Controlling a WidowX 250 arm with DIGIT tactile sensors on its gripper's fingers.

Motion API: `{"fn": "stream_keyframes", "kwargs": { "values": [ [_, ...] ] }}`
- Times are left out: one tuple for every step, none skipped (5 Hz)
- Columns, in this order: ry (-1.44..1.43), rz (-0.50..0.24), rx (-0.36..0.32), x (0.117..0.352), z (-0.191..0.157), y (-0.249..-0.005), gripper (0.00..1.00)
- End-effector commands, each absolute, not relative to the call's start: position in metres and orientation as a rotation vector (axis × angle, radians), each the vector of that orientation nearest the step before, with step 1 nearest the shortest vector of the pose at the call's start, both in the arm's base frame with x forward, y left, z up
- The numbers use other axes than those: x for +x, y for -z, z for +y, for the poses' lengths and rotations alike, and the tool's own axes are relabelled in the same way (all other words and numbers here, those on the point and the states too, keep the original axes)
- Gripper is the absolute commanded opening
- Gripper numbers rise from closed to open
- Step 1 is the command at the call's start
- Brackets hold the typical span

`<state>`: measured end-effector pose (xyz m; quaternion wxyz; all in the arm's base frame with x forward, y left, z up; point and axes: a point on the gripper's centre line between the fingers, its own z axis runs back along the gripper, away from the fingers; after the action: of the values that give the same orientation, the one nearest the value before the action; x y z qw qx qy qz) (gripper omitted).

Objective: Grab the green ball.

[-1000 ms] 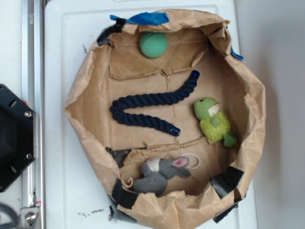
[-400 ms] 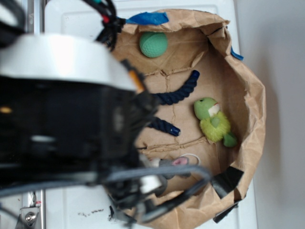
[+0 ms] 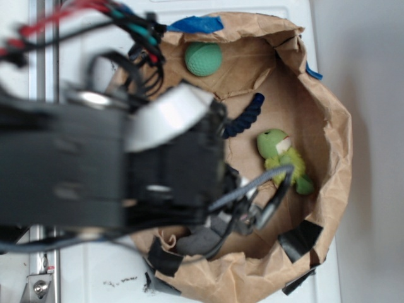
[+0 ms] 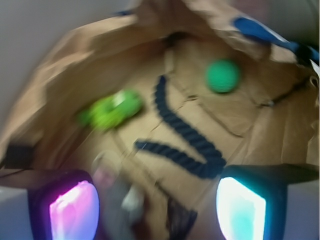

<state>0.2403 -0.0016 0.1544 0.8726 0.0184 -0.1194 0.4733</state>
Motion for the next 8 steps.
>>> {"fn": "stream_keyframes", "kwargs": {
  "values": [
    [-1.309,-0.31,0.165,0.251,0.065,-0.129,1.0],
    [-1.297,-0.274,0.167,0.248,0.08,-0.124,1.0],
    [-1.297,-0.274,0.167,0.248,0.08,-0.124,1.0],
    [-1.297,-0.274,0.167,0.248,0.08,-0.124,1.0],
    [-1.297,-0.274,0.167,0.248,0.08,-0.124,1.0],
    [-1.297,-0.274,0.167,0.248,0.08,-0.124,1.0],
    [-1.375,-0.266,0.149,0.25,0.089,-0.101,1.0],
    [-1.425,-0.325,0.12,0.255,0.09,-0.086,1.0]
  ]
}}
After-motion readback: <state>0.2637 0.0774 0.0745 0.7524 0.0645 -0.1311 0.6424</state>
